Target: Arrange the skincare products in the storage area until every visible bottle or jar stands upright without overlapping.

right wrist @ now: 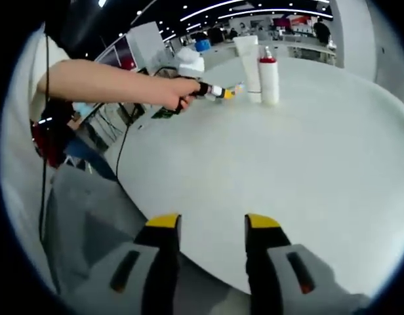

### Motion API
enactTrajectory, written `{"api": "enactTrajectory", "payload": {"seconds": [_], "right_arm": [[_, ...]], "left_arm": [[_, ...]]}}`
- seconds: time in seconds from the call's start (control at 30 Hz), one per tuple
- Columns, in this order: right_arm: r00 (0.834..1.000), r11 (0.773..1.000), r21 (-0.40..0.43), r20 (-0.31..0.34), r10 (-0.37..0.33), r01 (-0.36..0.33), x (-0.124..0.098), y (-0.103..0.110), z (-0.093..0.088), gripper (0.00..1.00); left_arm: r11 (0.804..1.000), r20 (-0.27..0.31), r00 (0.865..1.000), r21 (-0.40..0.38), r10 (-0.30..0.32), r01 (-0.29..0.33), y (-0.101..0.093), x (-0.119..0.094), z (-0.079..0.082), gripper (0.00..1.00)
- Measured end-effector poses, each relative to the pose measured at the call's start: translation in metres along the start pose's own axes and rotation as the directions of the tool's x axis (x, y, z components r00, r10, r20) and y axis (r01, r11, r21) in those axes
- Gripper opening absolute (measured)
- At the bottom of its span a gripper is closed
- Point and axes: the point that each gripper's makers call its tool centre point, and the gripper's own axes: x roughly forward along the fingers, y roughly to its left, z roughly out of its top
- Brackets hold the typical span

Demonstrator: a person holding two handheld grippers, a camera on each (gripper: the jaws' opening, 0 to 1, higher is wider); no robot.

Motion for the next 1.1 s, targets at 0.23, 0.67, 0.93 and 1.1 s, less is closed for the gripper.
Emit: {"api": "enactTrajectory", "payload": {"seconds": [0.23,0.67,0.93,1.1], "right_arm": [[1.000,1.000,-0.006,0.003,0.002,-0.002,0.000,0.001,0.001,0.40],[1.000,0.998,-0.058,0.024,0.008,-0.007,0.001,0.008,0.006,0.40],[0.999,0.995,-0.102,0.040,0.012,-0.008,0.000,0.014,0.009,0.41],[0.998,0.992,-0.124,0.065,0.001,0.007,-0.002,0.014,0.015,0.41]], "left_arm": [[0.953,0.012,0.999,-0.298,-0.051,0.052,-0.001,-0.018,-0.001,0.22],[0.779,0.222,0.933,-0.514,-0.283,0.358,-0.034,-0.096,0.030,0.22],[0.663,0.322,0.866,-0.558,-0.381,0.499,-0.045,-0.160,0.031,0.22],[0.634,0.360,0.840,-0.551,-0.406,0.543,-0.048,-0.203,0.026,0.22]]}}
